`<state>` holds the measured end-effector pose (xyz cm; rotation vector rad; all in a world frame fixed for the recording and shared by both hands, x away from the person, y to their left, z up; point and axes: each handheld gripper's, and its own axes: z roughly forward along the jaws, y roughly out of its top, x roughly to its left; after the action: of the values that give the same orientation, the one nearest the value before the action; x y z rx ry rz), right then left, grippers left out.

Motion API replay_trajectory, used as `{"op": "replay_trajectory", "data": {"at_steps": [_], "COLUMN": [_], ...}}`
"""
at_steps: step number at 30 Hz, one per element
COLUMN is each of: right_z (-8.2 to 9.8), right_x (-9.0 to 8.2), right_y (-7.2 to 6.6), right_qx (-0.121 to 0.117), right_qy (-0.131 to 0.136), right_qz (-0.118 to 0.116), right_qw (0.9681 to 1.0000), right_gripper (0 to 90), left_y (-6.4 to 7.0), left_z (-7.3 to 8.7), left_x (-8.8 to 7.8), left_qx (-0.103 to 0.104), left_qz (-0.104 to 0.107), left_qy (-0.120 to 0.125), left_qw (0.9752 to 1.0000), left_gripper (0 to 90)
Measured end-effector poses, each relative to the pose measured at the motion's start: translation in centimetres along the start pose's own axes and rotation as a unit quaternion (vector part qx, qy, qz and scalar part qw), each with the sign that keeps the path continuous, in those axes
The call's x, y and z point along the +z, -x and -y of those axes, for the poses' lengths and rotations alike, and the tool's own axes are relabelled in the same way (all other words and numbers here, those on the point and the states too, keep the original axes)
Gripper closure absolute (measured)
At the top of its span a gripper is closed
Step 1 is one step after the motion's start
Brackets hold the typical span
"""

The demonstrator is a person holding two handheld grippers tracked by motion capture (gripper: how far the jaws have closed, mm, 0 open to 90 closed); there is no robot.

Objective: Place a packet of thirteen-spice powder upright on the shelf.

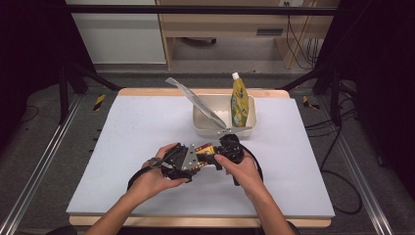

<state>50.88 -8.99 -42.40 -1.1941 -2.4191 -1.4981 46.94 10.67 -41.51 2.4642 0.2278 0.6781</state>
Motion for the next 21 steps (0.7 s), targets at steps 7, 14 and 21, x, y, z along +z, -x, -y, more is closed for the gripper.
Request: {"op": "replay_trajectory", "data": {"at_steps": [7,14,21], "right_z": [0.0,0.0,-0.1], "right_x": [-0.3,-0.6,-1.5], "right_y": [0.2,0.2,0.1], "right_qx": [0.016,0.043,0.039], "right_qy": [0.014,0.022,0.031], "right_qz": [-0.019,-0.032,0.011], "right_qw": [0.9996,0.9983,0.9987], "right_gripper": [54.6,64.8,68.1], "left_y": [-0.2,-0.1,-0.6], "left_z": [0.3,0.3,0.6], "left_x": [0.2,0.4,0.1], "left_qx": [-0.011,-0.014,-0.054], "left_qz": [0.006,0.003,0.009], "left_qy": [0.003,0.004,0.023], "left_qw": [0.9999,0.9999,0.9982], "left_gripper": [31.9,31.8,22.1]}}
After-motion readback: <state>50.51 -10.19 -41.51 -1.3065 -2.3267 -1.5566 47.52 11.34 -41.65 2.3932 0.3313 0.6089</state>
